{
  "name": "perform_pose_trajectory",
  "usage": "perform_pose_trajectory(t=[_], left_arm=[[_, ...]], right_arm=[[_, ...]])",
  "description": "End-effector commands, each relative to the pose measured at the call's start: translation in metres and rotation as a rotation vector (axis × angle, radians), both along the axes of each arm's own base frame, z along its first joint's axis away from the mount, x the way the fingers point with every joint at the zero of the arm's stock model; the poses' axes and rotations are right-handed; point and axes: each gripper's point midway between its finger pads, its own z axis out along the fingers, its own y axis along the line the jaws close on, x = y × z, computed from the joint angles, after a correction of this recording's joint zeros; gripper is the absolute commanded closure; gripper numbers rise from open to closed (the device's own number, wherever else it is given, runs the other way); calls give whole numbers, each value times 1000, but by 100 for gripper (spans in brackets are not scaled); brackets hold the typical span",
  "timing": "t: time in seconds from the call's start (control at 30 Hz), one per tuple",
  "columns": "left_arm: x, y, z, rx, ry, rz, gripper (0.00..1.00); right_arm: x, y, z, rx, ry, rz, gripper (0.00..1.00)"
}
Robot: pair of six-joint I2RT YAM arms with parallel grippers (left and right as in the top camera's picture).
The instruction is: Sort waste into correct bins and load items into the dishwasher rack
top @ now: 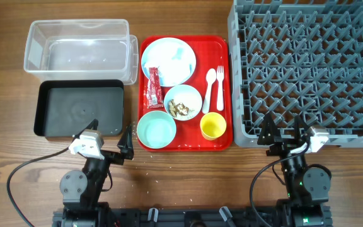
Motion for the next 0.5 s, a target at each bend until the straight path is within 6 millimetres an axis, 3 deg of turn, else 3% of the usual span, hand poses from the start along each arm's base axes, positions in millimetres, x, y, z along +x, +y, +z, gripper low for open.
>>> perform_pose_trajectory(t=[0.0,0.47], left_arm=[[1,4,-1,3,-6,22,0],[1,2,5,2,-30,11,0]], right_arm=[[0,-1,-1,7,0,-8,0],[0,0,-1,7,0,-1,0]])
